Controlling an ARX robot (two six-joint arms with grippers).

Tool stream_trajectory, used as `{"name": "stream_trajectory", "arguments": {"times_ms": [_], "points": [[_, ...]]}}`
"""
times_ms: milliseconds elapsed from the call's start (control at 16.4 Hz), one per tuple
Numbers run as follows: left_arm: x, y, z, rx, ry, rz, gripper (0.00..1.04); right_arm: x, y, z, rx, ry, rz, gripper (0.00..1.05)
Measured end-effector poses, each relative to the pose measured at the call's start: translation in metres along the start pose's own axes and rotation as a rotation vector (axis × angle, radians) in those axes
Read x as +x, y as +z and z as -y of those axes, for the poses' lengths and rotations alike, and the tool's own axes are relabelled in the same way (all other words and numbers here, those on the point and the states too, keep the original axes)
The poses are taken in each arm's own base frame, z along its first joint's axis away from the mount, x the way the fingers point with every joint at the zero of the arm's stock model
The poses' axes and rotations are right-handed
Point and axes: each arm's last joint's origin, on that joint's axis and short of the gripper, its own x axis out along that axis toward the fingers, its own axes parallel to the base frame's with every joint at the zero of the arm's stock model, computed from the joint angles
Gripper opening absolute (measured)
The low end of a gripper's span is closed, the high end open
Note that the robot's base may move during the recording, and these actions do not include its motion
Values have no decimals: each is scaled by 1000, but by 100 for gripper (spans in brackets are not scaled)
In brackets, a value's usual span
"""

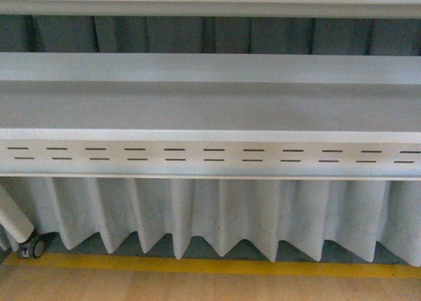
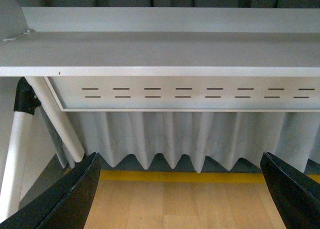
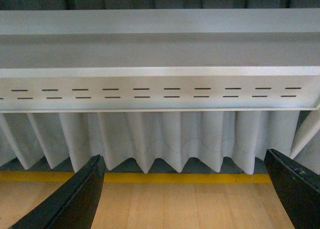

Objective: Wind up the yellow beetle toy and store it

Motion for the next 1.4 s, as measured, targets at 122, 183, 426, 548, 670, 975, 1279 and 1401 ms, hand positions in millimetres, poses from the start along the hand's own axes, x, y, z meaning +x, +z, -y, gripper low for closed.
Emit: {"name": "stream_trajectory", "arguments": {"times_ms": [122, 183, 426, 548, 670, 975, 1279, 1401], "points": [[0, 0, 0, 0, 0, 2, 98, 0, 0, 0, 0, 0, 2, 98], [0, 0, 0, 0, 0, 2, 98, 0, 0, 0, 0, 0, 3, 98], [0, 0, 0, 0, 0, 1, 98, 0, 0, 0, 0, 0, 2, 98], [0, 0, 0, 0, 0, 2, 98, 0, 0, 0, 0, 0, 2, 98], [0, 0, 0, 0, 0, 1, 98, 0, 0, 0, 0, 0, 0, 98], [0, 0, 0, 0, -2, -1, 98, 0, 0, 0, 0, 0, 0, 98], [0, 0, 0, 0, 1, 0, 98, 0, 0, 0, 0, 0, 2, 98], [0, 0, 0, 0, 0, 1, 98, 0, 0, 0, 0, 0, 1, 98]]}}
